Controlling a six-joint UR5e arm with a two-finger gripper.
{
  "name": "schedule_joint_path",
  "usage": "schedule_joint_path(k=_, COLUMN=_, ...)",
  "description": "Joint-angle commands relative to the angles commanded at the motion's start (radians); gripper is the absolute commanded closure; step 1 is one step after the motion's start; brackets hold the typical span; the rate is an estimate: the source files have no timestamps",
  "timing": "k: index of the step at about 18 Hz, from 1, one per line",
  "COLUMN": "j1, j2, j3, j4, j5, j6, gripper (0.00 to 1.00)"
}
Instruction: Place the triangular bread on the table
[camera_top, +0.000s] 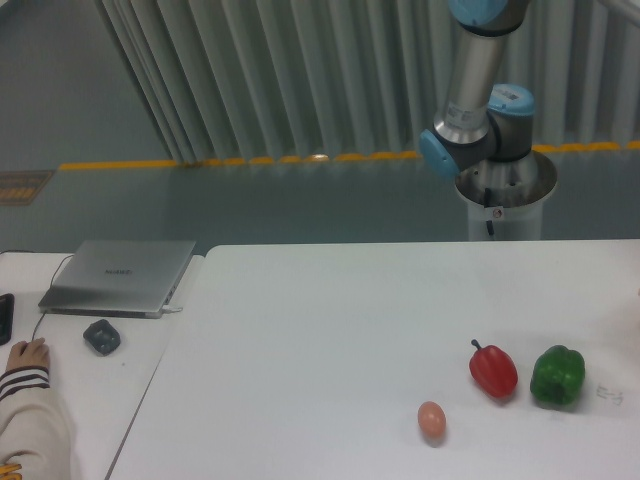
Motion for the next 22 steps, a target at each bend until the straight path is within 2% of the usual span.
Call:
schedule_joint_path(k=5, j1=0.040, j2=-0.005, j3=-0.005, j4=0.003, j5=-0.003, j6=-0.005, gripper=0.00)
schedule_joint_path(k=10, j1=0.081, j2=-0.034, j3=-0.014, j4=0.012, j5=-0.008, j6=-0.081, gripper=0.00)
schedule_joint_path(k=19, j1=0.124, j2=-0.112, j3=-0.003, j4=0.139, j5=-0.011, j6=-0.140, gripper=0.00)
schedule_joint_path(k=22, j1=0.126, j2=-0.127, j3=-0.003, j4=0.147, j5=-0.011, j6=-0.141, gripper=0.00)
